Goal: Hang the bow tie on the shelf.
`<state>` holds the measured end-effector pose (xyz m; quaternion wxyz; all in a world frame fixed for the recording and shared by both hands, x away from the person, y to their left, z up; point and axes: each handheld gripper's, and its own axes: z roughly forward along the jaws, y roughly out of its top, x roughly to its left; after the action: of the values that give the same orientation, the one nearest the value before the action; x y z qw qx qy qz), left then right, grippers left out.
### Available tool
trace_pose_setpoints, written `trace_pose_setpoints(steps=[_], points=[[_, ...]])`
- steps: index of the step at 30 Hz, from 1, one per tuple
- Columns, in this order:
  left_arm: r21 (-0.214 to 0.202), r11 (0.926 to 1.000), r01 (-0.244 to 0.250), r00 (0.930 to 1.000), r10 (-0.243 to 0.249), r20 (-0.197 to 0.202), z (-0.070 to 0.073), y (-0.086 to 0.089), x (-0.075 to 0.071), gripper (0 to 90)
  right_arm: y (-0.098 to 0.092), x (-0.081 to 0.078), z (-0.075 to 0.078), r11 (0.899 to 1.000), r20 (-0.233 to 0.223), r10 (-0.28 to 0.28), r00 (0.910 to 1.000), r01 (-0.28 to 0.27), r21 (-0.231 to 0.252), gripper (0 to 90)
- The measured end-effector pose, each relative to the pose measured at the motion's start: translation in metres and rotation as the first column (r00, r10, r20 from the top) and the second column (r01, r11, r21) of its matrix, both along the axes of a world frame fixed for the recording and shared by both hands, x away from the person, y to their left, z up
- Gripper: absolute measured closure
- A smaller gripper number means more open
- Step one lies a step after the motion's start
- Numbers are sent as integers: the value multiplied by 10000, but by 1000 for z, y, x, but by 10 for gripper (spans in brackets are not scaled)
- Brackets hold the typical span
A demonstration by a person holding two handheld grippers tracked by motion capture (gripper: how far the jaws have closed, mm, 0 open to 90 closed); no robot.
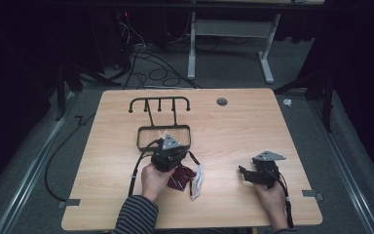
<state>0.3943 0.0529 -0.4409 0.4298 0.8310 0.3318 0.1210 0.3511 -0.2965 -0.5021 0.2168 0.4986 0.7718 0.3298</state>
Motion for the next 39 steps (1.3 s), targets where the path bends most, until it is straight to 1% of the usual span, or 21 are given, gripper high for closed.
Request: trace_pose_setpoints(steps=[5, 6, 7, 11, 12, 20, 25, 30, 39], points=[[-176, 9998, -67, 9996, 71, 269, 11, 8, -7, 897, 0, 0, 0, 10000, -1, -4, 10000, 4, -12, 335], [-176, 9998, -67, 9996, 71, 269, 11, 8, -7, 897, 0, 0, 0, 10000, -1, -4, 10000, 4, -12, 335], [-276, 9996, -97, 9992, 107, 375, 14, 12, -10, 897, 0, 0, 0, 10000, 1, -5, 10000, 5, -10, 335], [-442, 9989, -159, 9988, 179, 447, 19, 18, -13, 897, 0, 0, 0, 10000, -4, -4, 10000, 4, -26, 335], [-418, 9990, -161, 9986, 182, 490, 20, 20, -14, 897, 0, 0, 0, 10000, -10, -5, 10000, 5, -18, 335], [-825, 9959, -362, 9963, 424, 742, 30, 32, -20, 897, 0, 0, 0, 10000, -20, 2, 10000, -2, -33, 335], [-862, 9952, -463, 9949, 538, 856, 35, 39, -22, 897, 0, 0, 0, 10000, -26, -2, 10000, 2, -28, 334], [-1089, 9915, -717, 9923, 820, 933, 39, 48, -23, 897, 0, 0, 0, 10000, -11, 13, 10000, -13, -44, 335], [-1104, 9898, -900, 9897, 1013, 1013, 43, 57, -25, 896, 0, 0, 0, 10000, 8, 11, 10000, -11, -40, 334]])
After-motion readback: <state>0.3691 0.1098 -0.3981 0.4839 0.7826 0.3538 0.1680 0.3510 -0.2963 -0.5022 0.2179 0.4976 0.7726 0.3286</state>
